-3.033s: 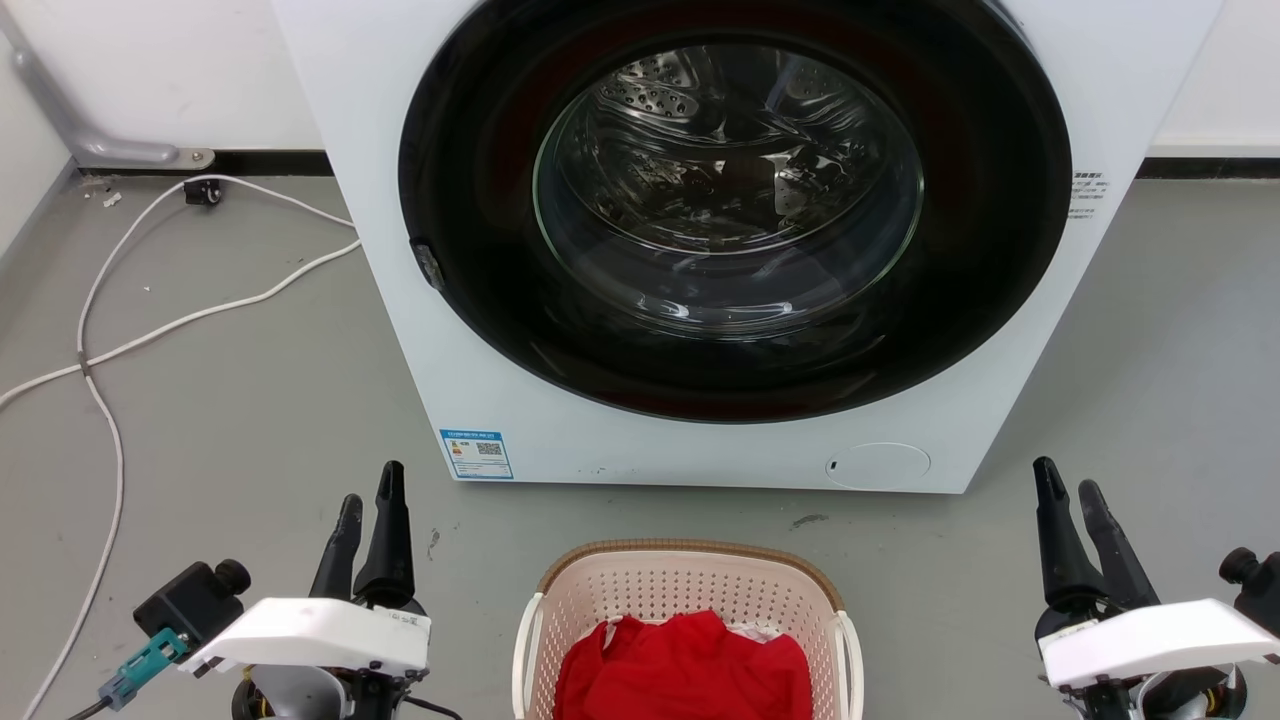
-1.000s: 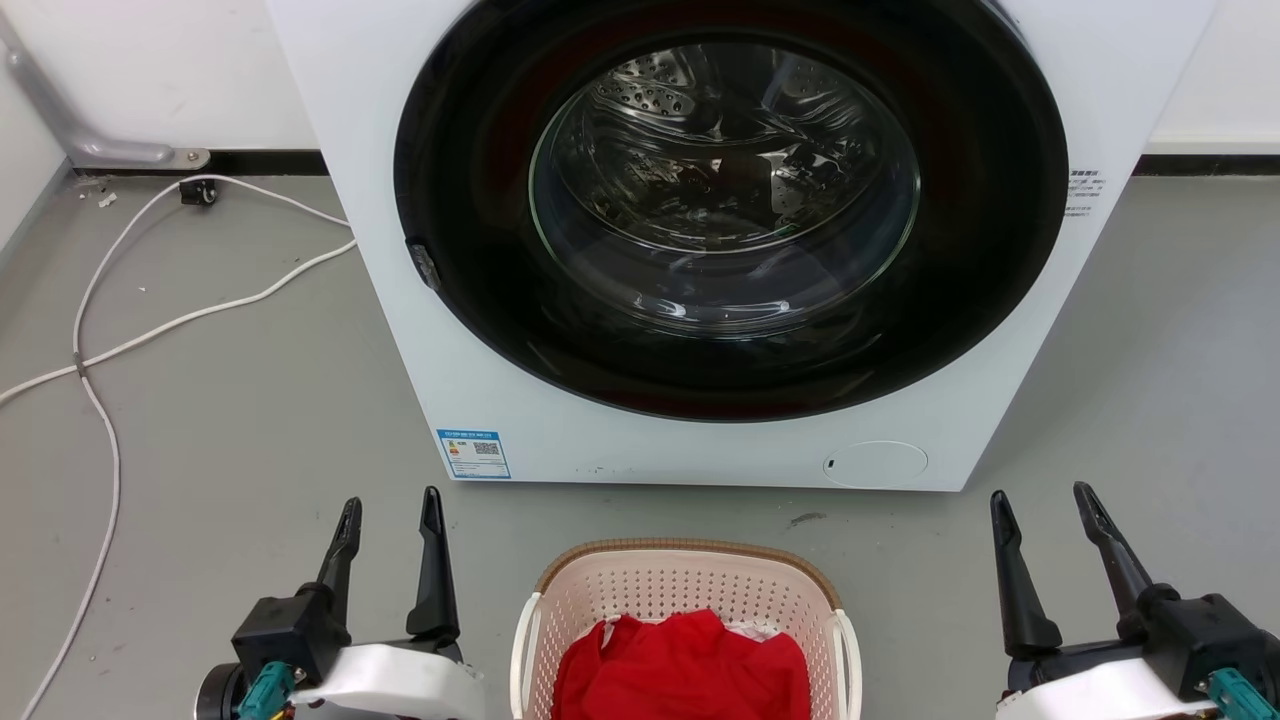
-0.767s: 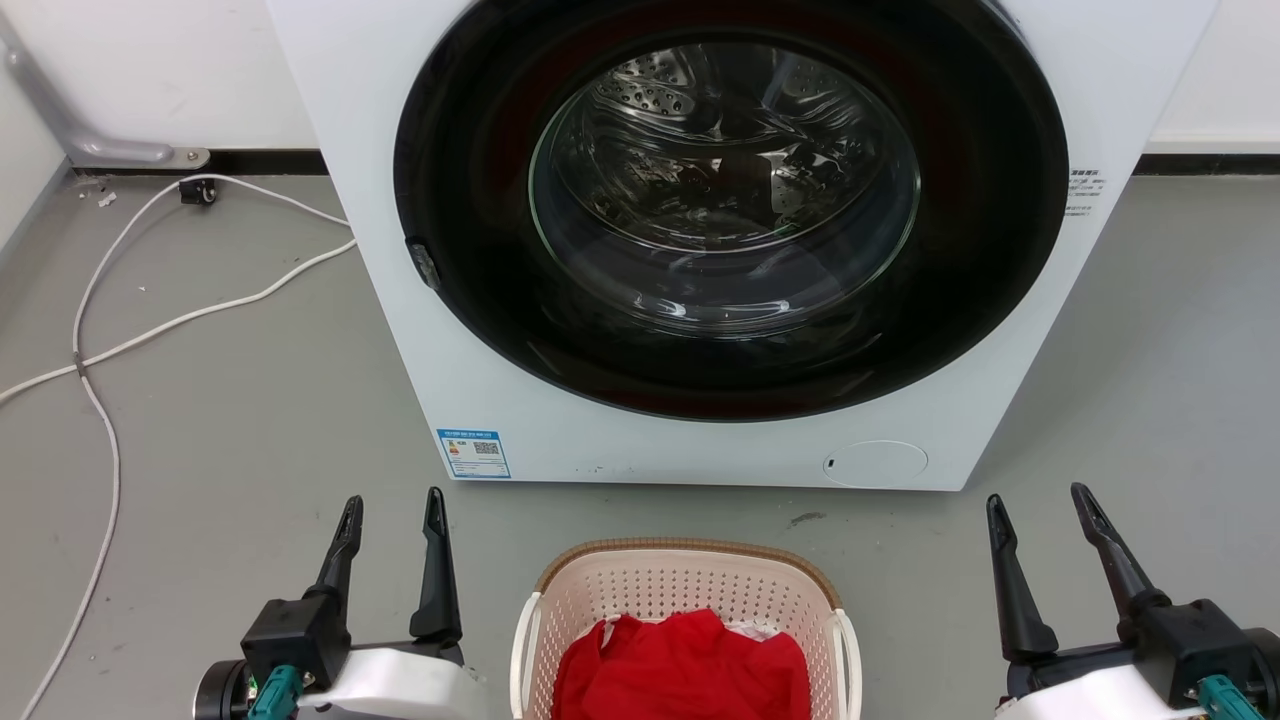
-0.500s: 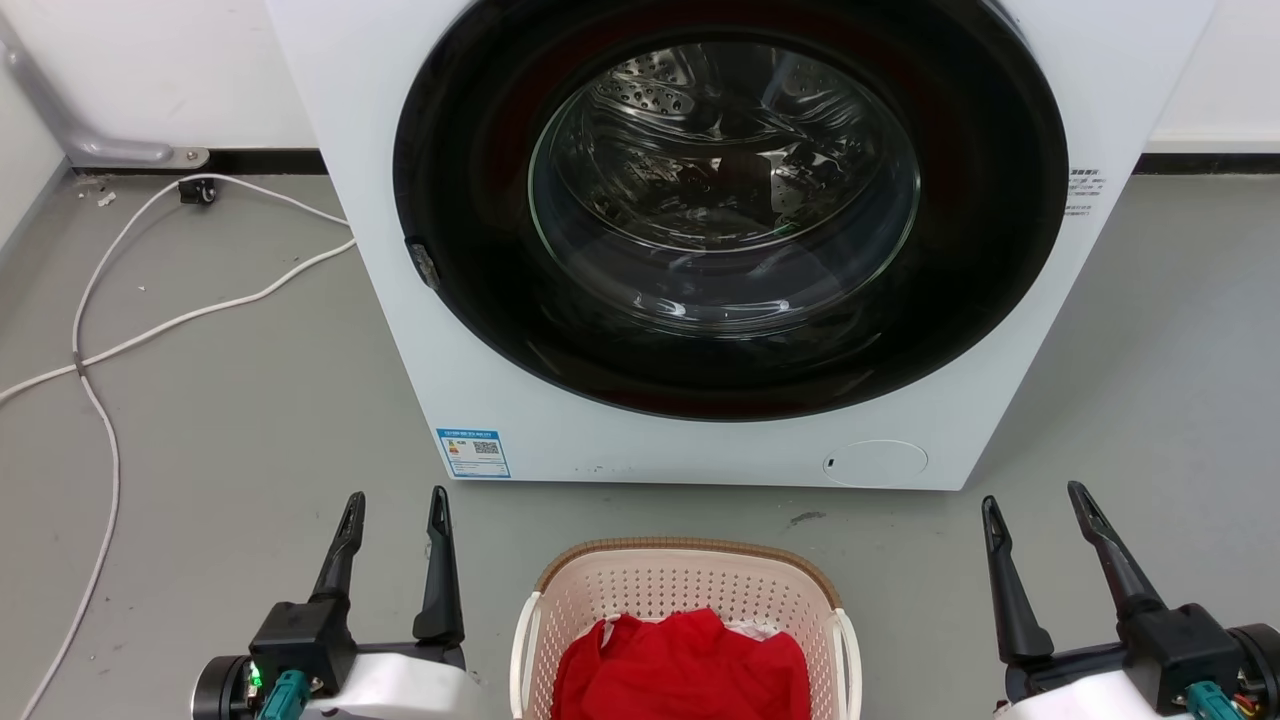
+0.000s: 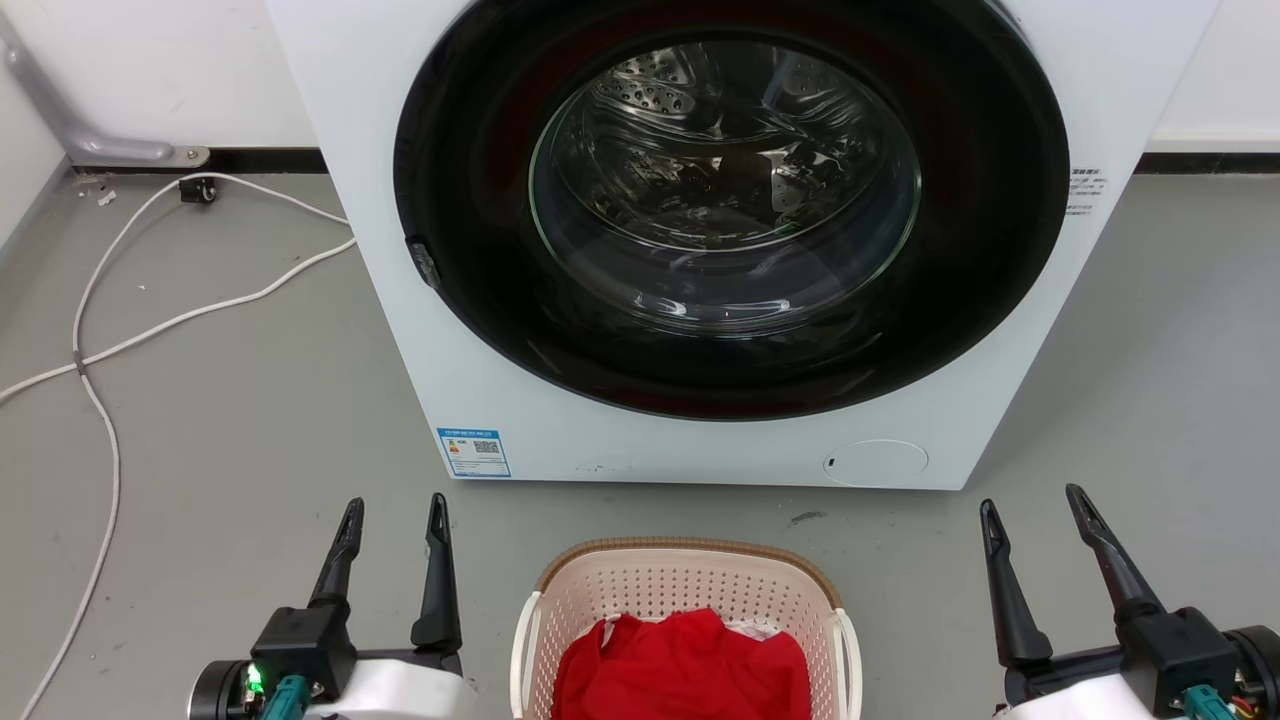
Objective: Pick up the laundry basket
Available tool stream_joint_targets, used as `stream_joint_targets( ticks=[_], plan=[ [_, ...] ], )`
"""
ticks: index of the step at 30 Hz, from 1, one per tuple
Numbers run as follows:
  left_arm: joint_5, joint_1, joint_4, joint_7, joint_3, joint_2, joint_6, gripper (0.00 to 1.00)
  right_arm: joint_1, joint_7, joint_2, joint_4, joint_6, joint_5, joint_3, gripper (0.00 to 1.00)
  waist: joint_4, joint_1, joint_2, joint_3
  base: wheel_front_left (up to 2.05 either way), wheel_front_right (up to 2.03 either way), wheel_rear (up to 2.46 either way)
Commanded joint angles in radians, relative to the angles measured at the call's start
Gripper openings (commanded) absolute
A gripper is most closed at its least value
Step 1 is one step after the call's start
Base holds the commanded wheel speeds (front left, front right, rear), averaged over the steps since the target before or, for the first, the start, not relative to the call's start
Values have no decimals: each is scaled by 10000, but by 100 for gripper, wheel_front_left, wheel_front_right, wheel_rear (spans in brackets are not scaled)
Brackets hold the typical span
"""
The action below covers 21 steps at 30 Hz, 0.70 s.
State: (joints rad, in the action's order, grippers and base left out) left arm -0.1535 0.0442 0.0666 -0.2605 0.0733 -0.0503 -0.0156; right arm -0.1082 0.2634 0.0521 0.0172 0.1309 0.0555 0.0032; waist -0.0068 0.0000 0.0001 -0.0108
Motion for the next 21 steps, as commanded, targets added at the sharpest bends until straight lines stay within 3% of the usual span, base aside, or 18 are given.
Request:
stream_joint_targets(
  ticks=[1, 21],
  plan=[
    [177, 104, 30, -72, -26, 2, -76, 100, -141, 21, -34, -34, -3, 48, -5, 100, -4, 0, -1, 3, 0, 0, 0],
    [890, 92, 84, -62, 61, 2, -376, 100, -121, 21, -34, -43, -3, 115, 14, 100, 18, 0, -1, 3, 0, 0, 0]
  ],
)
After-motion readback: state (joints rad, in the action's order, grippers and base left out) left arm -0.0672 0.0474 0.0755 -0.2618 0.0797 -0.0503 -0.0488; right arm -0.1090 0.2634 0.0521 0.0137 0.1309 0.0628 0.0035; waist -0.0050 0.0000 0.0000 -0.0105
